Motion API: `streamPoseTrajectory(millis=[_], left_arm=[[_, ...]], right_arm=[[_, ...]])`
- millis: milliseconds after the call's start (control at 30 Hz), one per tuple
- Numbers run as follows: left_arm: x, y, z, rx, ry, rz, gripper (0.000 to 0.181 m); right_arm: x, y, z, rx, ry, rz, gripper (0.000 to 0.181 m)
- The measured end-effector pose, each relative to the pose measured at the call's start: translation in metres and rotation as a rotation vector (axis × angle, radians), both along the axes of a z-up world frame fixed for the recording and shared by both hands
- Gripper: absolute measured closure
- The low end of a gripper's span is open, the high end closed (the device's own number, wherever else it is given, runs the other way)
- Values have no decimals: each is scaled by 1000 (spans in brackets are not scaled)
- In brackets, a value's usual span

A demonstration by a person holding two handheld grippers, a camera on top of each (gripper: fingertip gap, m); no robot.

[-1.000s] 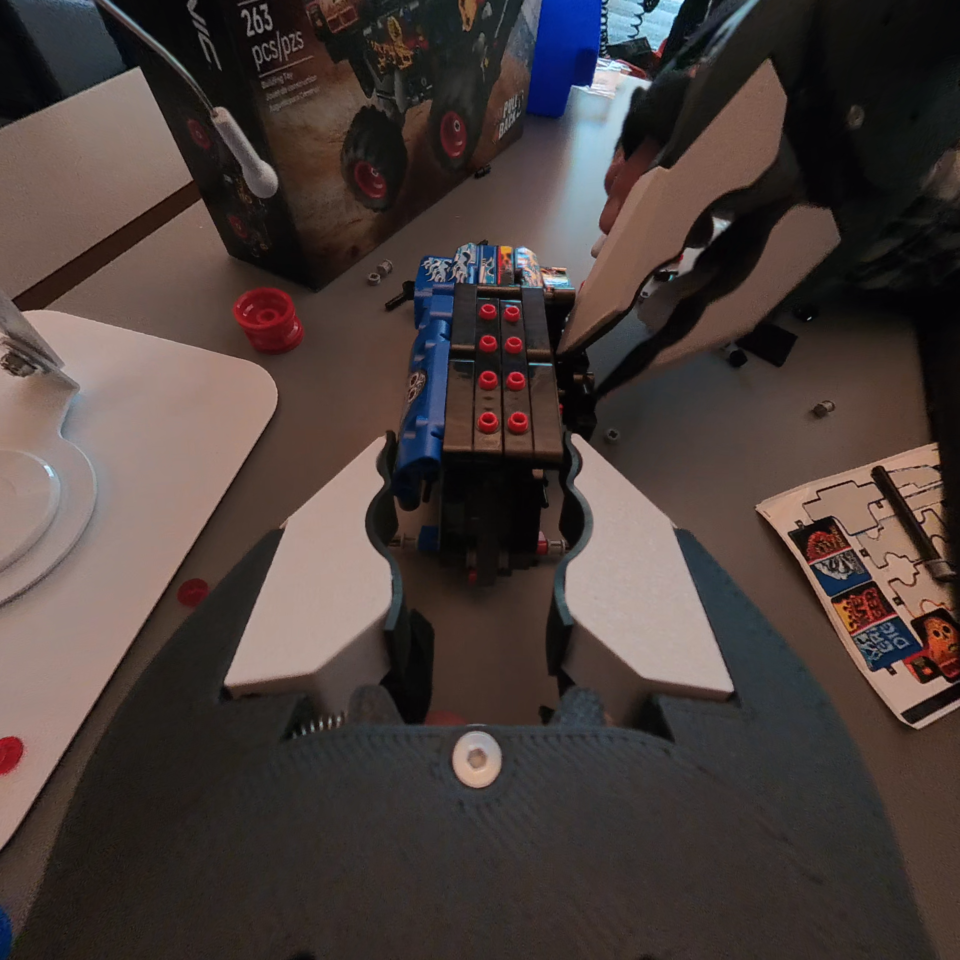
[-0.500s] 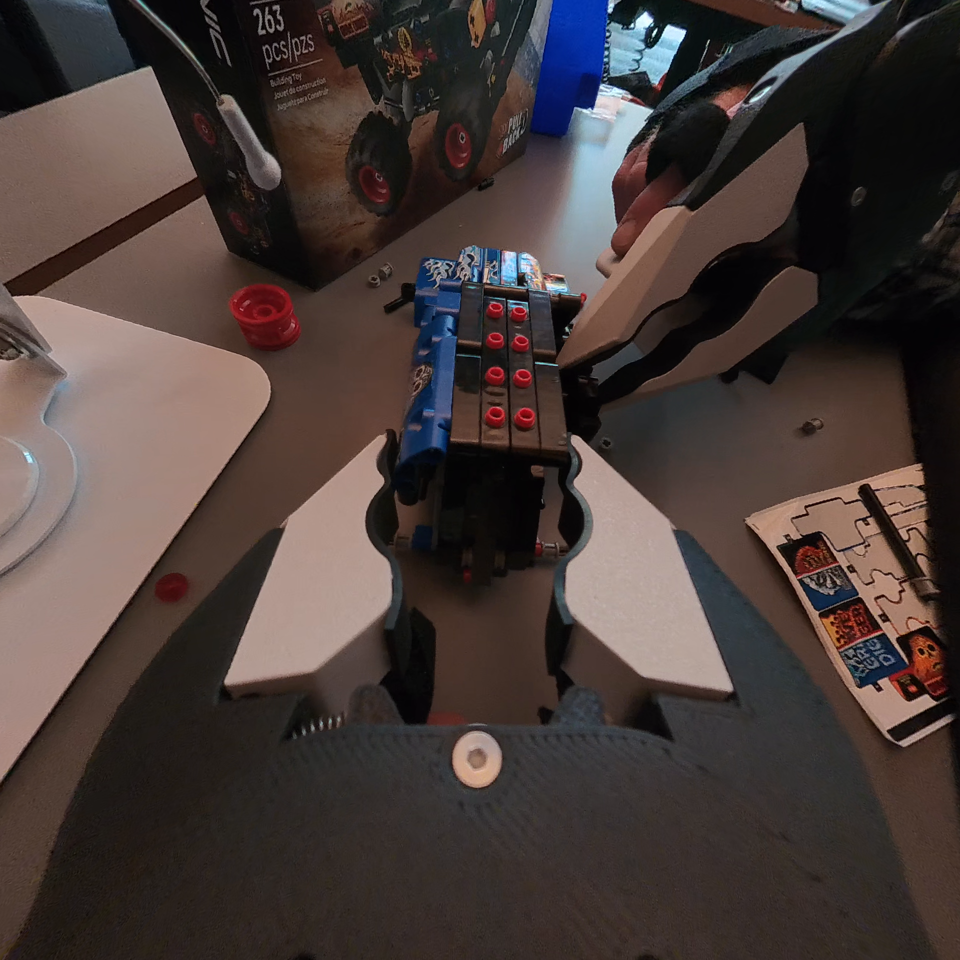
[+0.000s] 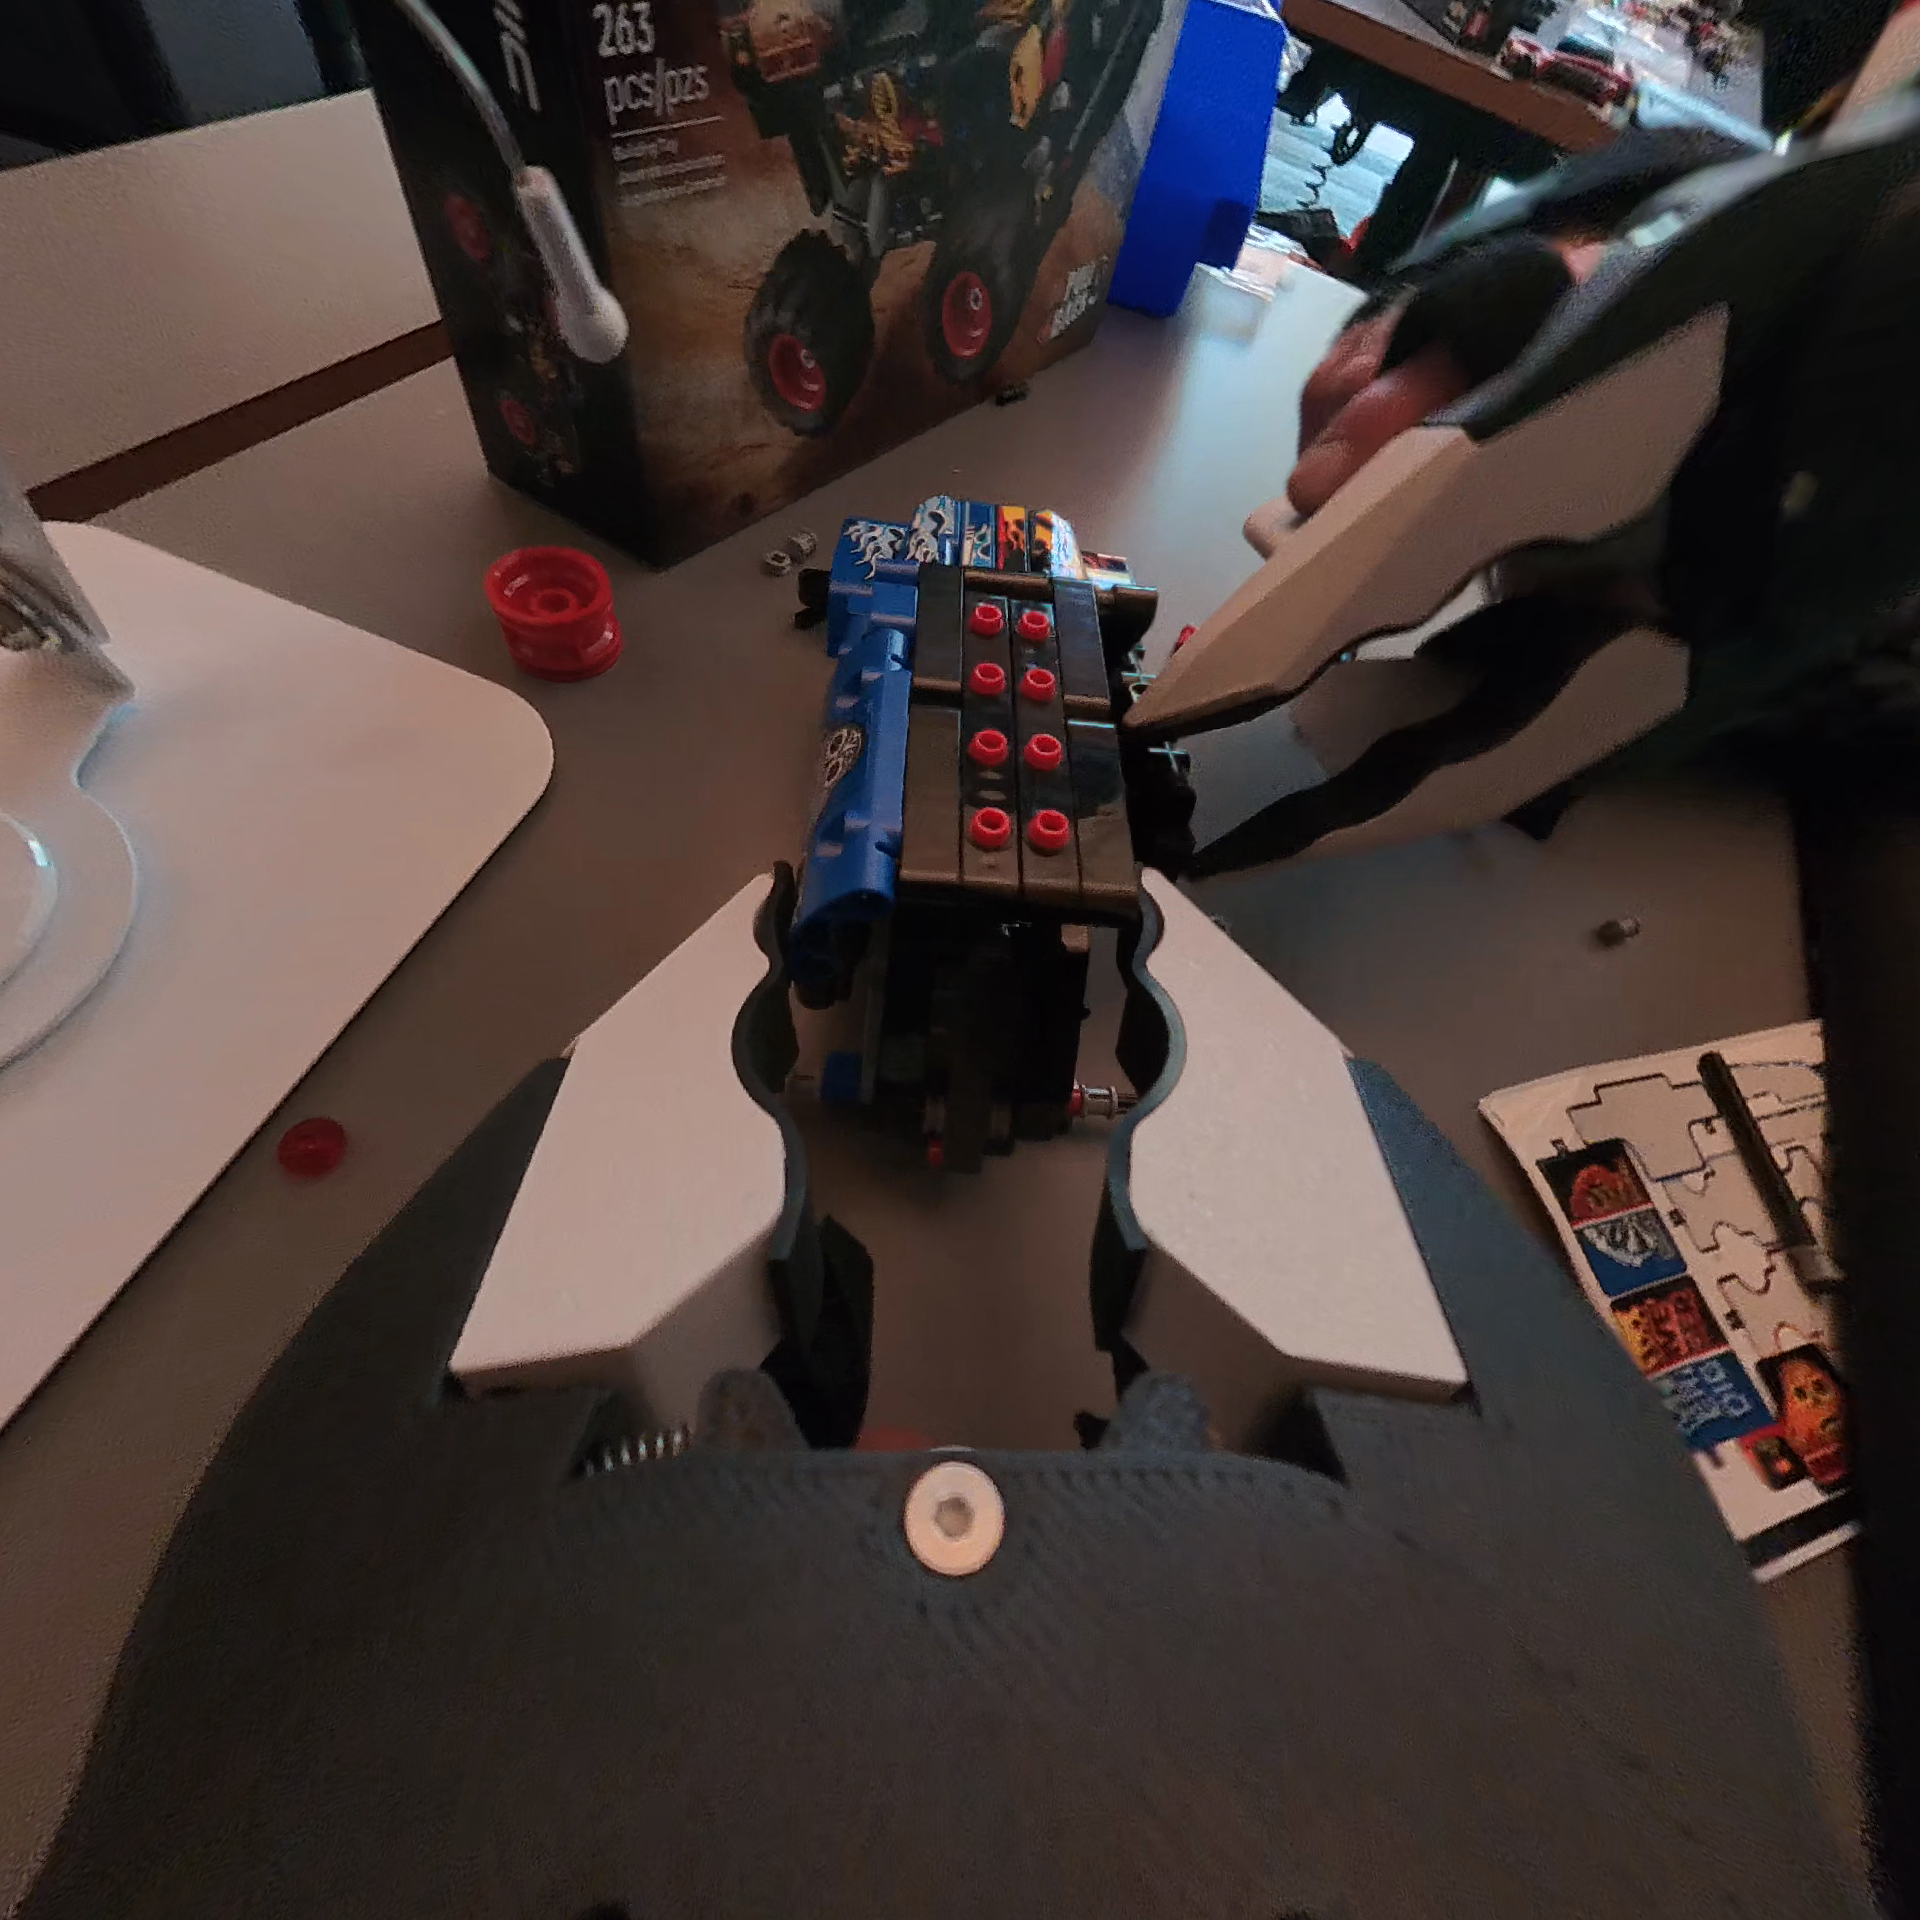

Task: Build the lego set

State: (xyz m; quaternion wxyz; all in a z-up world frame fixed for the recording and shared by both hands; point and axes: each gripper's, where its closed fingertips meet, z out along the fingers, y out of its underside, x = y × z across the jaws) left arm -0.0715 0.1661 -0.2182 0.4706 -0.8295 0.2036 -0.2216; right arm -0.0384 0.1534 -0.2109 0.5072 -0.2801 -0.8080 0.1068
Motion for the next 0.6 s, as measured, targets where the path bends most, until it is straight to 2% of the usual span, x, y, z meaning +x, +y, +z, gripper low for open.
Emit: streamPoseTrajectory(millis=[133, 267, 500, 600], left_arm=[[-4, 4, 3, -70, -135, 49, 120], [-7, 10, 4, -137, -275, 57, 121], [-6, 10, 4, -149, -301, 46, 121], [-5, 10, 4, -153, -311, 39, 121]], right_arm=[[-12, 15, 4, 228, 113, -92, 158], [-17, 21, 10, 223, 127, -111, 160], [-12, 19, 10, 113, 95, -65, 160], [-10, 18, 7, 151, 72, -38, 159]])
